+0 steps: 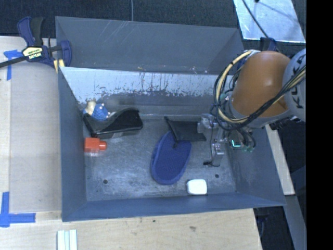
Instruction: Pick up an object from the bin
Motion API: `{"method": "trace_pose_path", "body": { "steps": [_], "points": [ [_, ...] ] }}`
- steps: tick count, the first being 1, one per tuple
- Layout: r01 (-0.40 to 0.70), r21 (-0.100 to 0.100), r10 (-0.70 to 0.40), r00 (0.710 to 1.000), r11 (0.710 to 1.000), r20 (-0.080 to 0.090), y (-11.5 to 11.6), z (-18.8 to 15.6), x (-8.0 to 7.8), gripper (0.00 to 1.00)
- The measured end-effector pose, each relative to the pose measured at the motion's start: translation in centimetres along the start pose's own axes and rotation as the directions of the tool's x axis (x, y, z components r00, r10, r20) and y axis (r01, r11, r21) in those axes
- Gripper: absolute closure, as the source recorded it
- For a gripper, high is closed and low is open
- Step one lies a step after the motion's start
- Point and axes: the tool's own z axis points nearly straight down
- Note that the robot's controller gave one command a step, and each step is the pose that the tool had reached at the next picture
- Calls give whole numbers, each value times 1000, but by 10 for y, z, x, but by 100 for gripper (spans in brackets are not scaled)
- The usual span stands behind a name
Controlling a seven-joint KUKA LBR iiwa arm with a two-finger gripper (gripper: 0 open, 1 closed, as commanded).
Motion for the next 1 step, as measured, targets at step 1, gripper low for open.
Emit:
{"method": "trace_pose_path", "body": {
  "steps": [1],
  "points": [
    [65,0,-65,998,998,5,25,80,-79,0]
  ]
}}
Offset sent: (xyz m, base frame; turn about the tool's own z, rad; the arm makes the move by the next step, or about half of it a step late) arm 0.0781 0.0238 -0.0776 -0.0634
